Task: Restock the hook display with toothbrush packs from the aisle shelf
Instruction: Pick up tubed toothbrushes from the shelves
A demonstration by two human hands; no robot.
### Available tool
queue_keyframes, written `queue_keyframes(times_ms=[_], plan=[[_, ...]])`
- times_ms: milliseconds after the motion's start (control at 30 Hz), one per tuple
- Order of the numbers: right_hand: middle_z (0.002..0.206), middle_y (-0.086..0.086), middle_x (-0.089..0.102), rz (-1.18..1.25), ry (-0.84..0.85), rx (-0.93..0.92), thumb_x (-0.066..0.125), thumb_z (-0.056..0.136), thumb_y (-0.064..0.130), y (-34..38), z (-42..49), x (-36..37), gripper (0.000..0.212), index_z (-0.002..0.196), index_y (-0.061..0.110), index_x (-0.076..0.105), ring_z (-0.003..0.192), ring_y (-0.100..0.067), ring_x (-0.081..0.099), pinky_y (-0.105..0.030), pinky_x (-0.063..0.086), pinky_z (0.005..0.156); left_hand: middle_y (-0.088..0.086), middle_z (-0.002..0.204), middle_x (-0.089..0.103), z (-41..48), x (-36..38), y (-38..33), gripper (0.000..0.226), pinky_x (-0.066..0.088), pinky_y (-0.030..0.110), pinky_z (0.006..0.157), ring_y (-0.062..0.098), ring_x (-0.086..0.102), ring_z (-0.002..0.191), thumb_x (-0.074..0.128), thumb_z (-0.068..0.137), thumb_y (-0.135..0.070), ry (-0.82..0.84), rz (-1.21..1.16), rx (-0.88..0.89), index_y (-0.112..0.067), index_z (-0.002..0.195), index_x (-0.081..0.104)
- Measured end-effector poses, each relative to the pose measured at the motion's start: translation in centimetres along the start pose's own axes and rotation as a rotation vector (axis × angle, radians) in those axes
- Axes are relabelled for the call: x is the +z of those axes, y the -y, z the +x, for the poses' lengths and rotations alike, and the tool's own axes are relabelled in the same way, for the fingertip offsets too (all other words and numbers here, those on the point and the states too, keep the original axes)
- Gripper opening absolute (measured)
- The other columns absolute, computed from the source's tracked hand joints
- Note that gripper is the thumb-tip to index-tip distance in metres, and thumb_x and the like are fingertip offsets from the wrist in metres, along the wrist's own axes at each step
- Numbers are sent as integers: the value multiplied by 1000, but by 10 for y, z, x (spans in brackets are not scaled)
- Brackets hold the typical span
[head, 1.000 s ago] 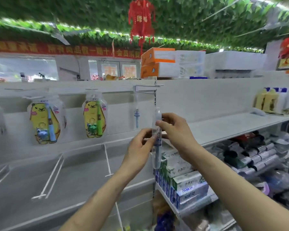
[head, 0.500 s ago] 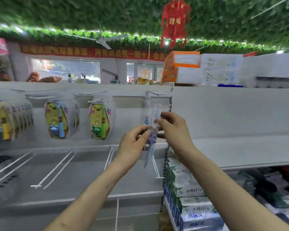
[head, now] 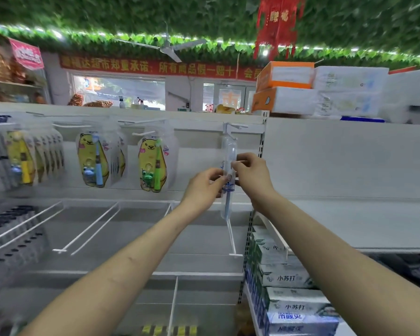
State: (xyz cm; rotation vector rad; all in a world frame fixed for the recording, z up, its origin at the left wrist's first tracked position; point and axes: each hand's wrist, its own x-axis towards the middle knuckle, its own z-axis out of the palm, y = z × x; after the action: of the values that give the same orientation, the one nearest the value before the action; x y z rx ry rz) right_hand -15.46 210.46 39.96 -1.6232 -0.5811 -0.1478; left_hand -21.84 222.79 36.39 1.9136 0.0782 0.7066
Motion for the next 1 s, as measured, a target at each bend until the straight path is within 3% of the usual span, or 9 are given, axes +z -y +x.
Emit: queue_keyframes(times_ms=[100, 200, 400, 767, 867, 1000], plan=[[102, -2, 72, -33, -7, -1, 59, 101, 18, -11, 25, 6, 13, 109, 23, 68, 97, -23, 71, -49, 61, 91, 2, 108, 72, 32, 3, 10, 20, 64, 48, 88, 22, 74, 96, 63, 105, -24, -4, 56, 3, -15, 121, 71], [103, -2, 71, -59, -39, 6, 60, 101, 18, -21, 49, 13, 14, 113, 19, 67, 97, -23, 70, -49, 61, 91, 2, 103, 72, 60, 6, 21, 12, 64, 48, 86, 24, 74, 93, 65, 103, -24, -1, 94, 10, -18, 112, 71], [98, -2, 66, -65, -94, 34, 63, 102, 20, -37, 83, 26, 2, 101, 19, 61, 90, -22, 66, -49, 61, 89, -4, 103, 73, 101, 9, 43, 11, 65, 46, 81, 19, 74, 88, 67, 101, -32, -41, 180, 4, -23, 107, 67], [103, 1, 66, -99, -107, 34, 60, 102, 22, -56, 92, 24, 11, 110, 15, 62, 96, -19, 67, -46, 59, 92, -6, 96, 70, 104, 14, 49, 8, 61, 41, 80, 17, 69, 88, 66, 101, -33, -137, 287, 14, -25, 101, 63], [108, 6, 65, -218, -81, -6, 59, 102, 21, -63, 76, 3, 16, 117, 18, 61, 104, -18, 64, -36, 53, 91, -7, 85, 64, 82, 26, 41, 13, 52, 38, 69, 17, 62, 79, 63, 101, -32, -216, 433, 82, -22, 95, 58], [125, -2, 61, -521, -4, -144, 59, 98, 20, -68, 44, -42, 29, 128, 19, 57, 109, -18, 61, -40, 52, 94, -11, 87, 62, 50, 66, 13, 8, 51, 39, 69, 18, 62, 81, 62, 96, -32, -182, 513, 248, -25, 96, 58]])
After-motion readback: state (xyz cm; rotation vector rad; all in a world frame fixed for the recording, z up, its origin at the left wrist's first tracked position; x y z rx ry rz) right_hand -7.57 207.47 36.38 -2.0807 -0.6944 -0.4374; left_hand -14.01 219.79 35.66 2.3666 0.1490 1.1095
